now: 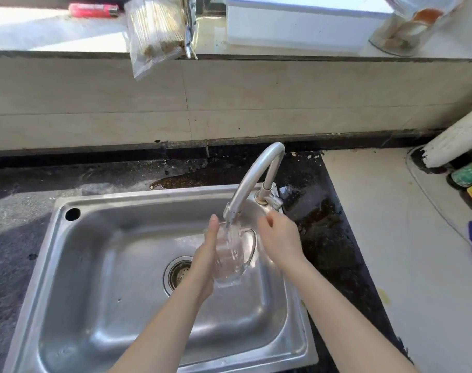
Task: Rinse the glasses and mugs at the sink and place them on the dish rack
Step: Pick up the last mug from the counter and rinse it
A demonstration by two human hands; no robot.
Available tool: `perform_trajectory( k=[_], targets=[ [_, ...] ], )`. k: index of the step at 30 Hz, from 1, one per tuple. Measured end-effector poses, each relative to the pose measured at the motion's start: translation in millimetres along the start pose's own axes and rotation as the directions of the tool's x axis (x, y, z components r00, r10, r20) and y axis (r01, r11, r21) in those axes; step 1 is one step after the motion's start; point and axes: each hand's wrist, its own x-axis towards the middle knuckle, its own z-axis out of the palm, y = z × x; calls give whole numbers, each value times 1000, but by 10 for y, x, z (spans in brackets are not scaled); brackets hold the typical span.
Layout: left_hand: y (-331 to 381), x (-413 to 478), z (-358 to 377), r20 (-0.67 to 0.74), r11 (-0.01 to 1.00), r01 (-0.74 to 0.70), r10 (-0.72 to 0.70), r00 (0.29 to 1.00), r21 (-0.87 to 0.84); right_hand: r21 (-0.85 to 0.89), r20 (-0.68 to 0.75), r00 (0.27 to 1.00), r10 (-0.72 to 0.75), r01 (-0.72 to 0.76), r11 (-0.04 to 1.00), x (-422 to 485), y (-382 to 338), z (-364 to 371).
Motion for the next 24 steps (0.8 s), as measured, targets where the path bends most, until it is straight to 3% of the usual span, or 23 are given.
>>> perform_trajectory(
  k=[3,6,11,14,17,21,24],
  targets=[
    [81,-39,78,11,977,119,-119,993,-174,-227,-113,987,-110,83,970,190,71,-157],
    [99,-62,132,113,922,198,-170,979,-334,-489,24,988,-153,145,860,381,164,-146],
    [82,-22,174,84,868,211,-195,977,-450,-650,78,964,-255,243,720,543,193,-89],
    [102,-3,194,70,871,210,-199,977,-445,-665,94,955,-280,270,697,599,165,-138],
    [125,40,211,63,863,226,-222,973,-452,-589,128,970,-205,240,772,673,141,-236],
    [116,98,190,63,846,261,-263,963,-465,-393,172,985,-18,86,916,789,115,-352],
    [90,130,165,42,837,283,-299,953,-468,-393,187,982,4,71,917,757,74,-350]
  ],
)
